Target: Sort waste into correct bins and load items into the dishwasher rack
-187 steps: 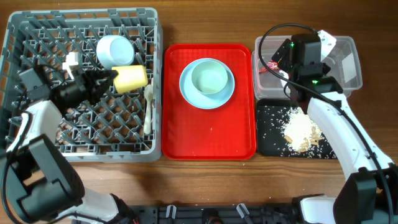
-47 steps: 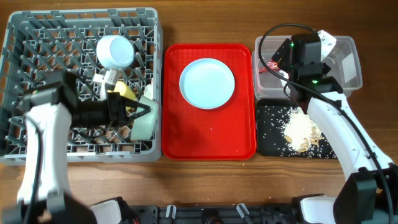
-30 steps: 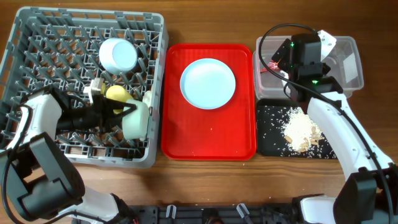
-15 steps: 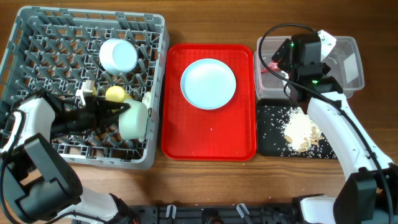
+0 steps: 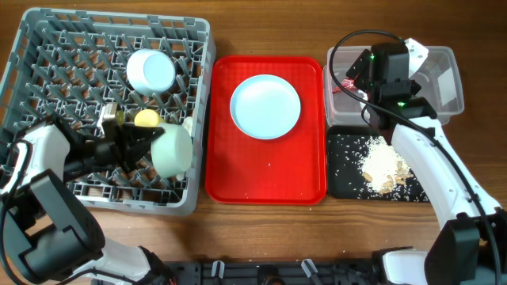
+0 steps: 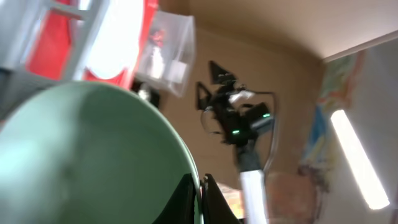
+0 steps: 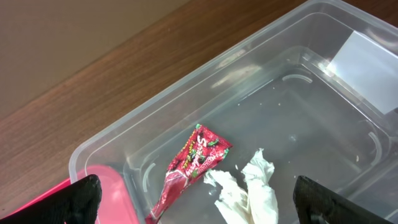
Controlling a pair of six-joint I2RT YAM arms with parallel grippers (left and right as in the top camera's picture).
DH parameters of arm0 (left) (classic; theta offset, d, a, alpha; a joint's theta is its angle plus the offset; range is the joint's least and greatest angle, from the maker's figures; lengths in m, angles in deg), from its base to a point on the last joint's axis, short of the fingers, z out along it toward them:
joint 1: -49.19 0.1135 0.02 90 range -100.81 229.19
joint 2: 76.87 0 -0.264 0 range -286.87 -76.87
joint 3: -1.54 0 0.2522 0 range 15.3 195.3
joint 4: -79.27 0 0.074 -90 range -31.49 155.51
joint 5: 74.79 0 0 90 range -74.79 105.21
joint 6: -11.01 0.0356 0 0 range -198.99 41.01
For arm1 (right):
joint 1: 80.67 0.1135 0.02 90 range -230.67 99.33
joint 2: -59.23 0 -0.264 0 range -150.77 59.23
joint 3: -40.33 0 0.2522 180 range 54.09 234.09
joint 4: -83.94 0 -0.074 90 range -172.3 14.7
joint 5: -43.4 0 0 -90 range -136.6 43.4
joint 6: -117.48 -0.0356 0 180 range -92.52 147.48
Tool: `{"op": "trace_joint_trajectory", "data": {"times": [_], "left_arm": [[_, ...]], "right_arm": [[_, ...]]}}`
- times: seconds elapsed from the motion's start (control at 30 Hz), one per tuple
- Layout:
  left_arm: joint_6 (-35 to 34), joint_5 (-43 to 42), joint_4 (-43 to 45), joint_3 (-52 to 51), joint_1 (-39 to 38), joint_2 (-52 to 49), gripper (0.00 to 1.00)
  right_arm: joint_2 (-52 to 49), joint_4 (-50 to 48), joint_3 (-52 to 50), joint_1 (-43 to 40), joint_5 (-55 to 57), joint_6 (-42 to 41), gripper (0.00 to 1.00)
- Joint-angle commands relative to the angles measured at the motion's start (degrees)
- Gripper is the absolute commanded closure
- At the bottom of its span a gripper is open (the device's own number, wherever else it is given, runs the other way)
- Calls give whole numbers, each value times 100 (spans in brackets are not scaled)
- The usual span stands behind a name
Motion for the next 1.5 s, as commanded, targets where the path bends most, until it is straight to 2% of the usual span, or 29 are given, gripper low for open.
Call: {"op": "trace_joint_trajectory", "data": {"times": [0.0, 0.07, 0.1, 0.23, 0.27, 0.3, 0.33, 0.5, 0.57, 0.6, 0.67, 0.73, 0.77, 0.8, 0.87, 0.9, 0.93, 0.97, 1.03, 1.1, 1.33, 1.37, 1.4, 1.47], "left_arm": [[-66, 1080, 232, -22, 214, -55, 96], [-647, 1462, 710, -22, 424, -57, 96], [-1196, 1880, 1099, -22, 525, -57, 96], [-1777, 2356, 1648, -22, 634, -55, 94], [-1969, 2350, 1725, -13, 634, -55, 83], [-2041, 2352, 1764, 17, 634, -55, 62], [-2059, 2352, 1762, 116, 632, -55, 0], [-2610, 2389, 1633, 957, 632, 625, 0], [-3036, 2820, 1633, 1250, 553, 1285, 0], [-3359, 3407, 1635, 1305, 402, 1805, 0], [-3921, 4658, 1585, 1303, -197, 2730, 0], [-4280, 5471, 1639, 1303, -1023, 3359, 0], [-4454, 5523, 1703, 1303, -1650, 3641, 0], [-4614, 5523, 1694, 1303, -1934, 3718, 0], [-4732, 5539, 1565, 1290, -2542, 3731, 3], [-4736, 5772, 1453, 1193, -2970, 3689, 35], [-4776, 5932, 1394, 1071, -3244, 3659, 82], [-5025, 6186, 1364, 850, -3528, 3644, 96], [-5582, 7069, 1405, 164, -4118, 3591, 96], [-5901, 7729, 1711, -428, -4363, 3410, 96], [-6109, 8887, 2409, -616, -4358, 2341, 96], [-6459, 9578, 2247, -608, -4354, 2280, 96], [-7420, 10692, 1696, -533, -4345, 2286, 96], [-8063, 11014, 1259, -315, -4358, 2347, 96]], "right_arm": [[94, -9, 48, -17, 96, -39, 0], [94, -9, 48, -17, 96, -39, 0], [94, -9, 48, -17, 96, -39, 0], [94, -9, 48, -17, 96, -39, 0], [94, -9, 48, -17, 96, -39, 0], [94, -9, 48, -17, 96, -39, 0], [94, -9, 48, -17, 96, -39, 0], [94, -9, 48, -17, 96, -39, 0], [94, -11, 48, -17, 96, -42, 0], [94, -11, 46, -17, 96, -42, 0], [94, -9, 48, -17, 96, -39, 0], [94, -11, 48, -17, 96, -39, 0], [94, -9, 48, -17, 96, -39, 0], [94, -9, 48, -17, 96, -39, 0], [94, -11, 48, -17, 96, -42, 0], [94, -9, 48, -17, 96, -39, 0], [94, -9, 48, -17, 96, -39, 0], [94, -9, 48, -17, 96, -39, 0], [94, -9, 48, -17, 96, -42, 0], [94, -9, 46, -17, 96, -42, 0], [94, -9, 46, -17, 96, -42, 0], [94, -9, 48, -17, 96, -39, 0], [94, -9, 48, -17, 96, -39, 0], [94, -9, 48, -17, 96, -42, 0]]}}
